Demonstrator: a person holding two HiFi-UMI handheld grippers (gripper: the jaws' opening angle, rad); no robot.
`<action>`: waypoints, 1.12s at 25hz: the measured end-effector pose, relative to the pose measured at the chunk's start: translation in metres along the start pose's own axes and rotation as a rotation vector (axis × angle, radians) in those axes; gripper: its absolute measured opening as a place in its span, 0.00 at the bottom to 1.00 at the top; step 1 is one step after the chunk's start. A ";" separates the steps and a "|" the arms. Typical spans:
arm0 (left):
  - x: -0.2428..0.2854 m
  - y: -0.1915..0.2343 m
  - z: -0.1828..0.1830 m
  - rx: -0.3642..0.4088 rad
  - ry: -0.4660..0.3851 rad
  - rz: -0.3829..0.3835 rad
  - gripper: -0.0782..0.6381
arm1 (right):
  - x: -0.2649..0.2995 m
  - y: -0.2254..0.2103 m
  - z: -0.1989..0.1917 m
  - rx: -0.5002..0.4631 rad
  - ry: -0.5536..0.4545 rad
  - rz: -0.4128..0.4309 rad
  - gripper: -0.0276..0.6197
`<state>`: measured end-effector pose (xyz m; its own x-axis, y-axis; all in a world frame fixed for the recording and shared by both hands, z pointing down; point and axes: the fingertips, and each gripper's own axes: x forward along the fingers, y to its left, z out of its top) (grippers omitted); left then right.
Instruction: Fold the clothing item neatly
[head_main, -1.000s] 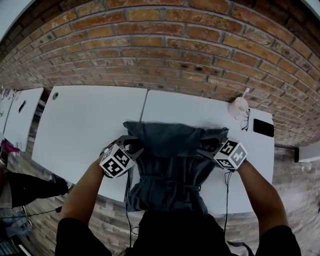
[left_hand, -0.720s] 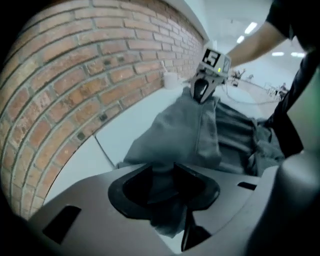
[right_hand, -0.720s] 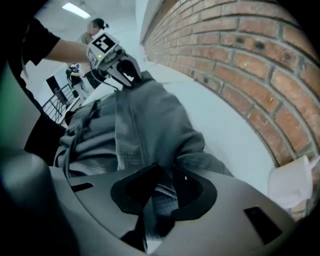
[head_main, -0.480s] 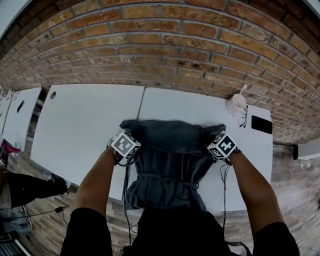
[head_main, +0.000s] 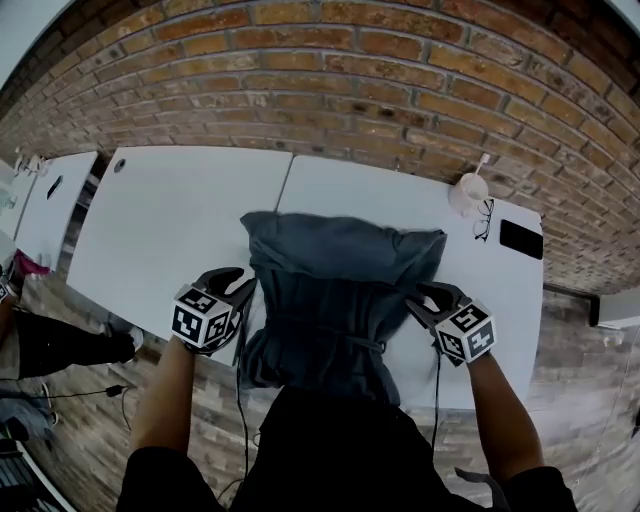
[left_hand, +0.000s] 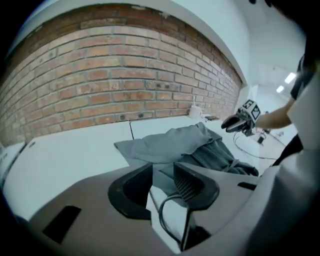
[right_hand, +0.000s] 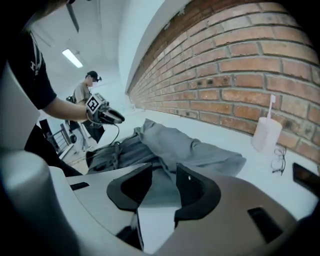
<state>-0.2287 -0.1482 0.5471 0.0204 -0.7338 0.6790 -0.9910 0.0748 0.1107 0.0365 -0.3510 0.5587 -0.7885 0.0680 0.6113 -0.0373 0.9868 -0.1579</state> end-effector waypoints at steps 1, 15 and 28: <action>-0.009 -0.009 -0.013 -0.058 -0.006 -0.013 0.29 | -0.008 0.009 -0.009 0.052 -0.011 0.012 0.27; -0.077 -0.076 -0.143 -0.029 0.150 -0.129 0.37 | -0.053 0.130 -0.108 0.383 0.031 -0.026 0.27; -0.080 -0.086 -0.237 -0.058 0.169 -0.083 0.38 | -0.046 0.181 -0.179 0.487 0.093 -0.318 0.27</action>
<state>-0.1135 0.0643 0.6553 0.1285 -0.6158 0.7774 -0.9758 0.0613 0.2098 0.1757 -0.1488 0.6410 -0.6361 -0.1856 0.7489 -0.5581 0.7809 -0.2805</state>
